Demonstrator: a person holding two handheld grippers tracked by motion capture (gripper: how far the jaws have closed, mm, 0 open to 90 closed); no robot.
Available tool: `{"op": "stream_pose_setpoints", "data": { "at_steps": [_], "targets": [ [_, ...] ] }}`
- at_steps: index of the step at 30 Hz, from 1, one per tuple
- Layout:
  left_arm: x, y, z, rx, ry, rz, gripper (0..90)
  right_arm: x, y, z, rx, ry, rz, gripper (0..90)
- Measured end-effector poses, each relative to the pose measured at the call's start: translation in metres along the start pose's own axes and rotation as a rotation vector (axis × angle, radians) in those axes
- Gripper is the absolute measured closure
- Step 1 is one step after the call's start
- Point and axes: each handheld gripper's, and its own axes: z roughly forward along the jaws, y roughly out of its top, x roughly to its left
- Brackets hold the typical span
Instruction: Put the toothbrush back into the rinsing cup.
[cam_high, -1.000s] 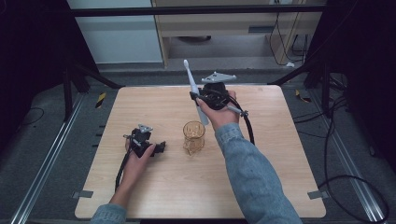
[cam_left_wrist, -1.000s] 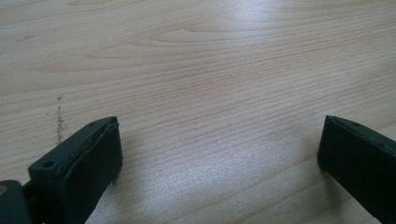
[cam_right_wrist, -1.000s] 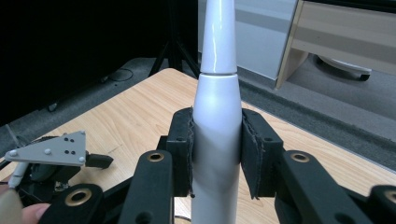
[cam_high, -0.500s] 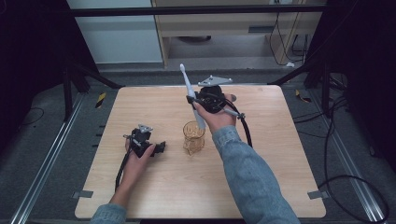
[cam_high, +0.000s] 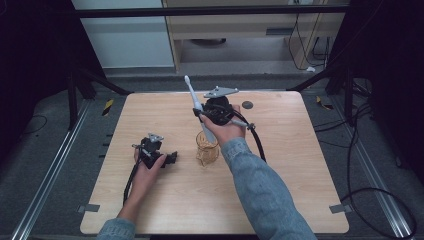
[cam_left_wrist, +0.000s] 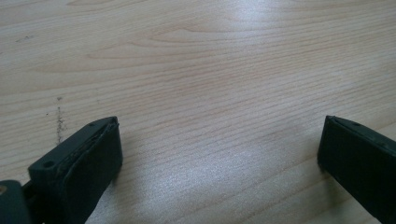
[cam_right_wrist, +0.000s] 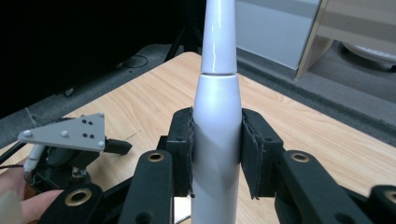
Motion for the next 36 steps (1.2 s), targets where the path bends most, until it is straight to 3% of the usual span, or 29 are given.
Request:
{"op": "stream_pose_setpoints", "data": {
  "at_steps": [17, 36],
  "targets": [
    [0.000, 0.000, 0.000, 0.003, -0.001, 0.002, 0.0, 0.001, -0.024, 0.018, 0.067, 0.007, -0.004, 67.0],
    [0.000, 0.000, 0.000, 0.004, 0.000, 0.003, 0.0, -0.001, -0.043, 0.027, 0.116, 0.014, 0.000, 66.9]
  ]
}}
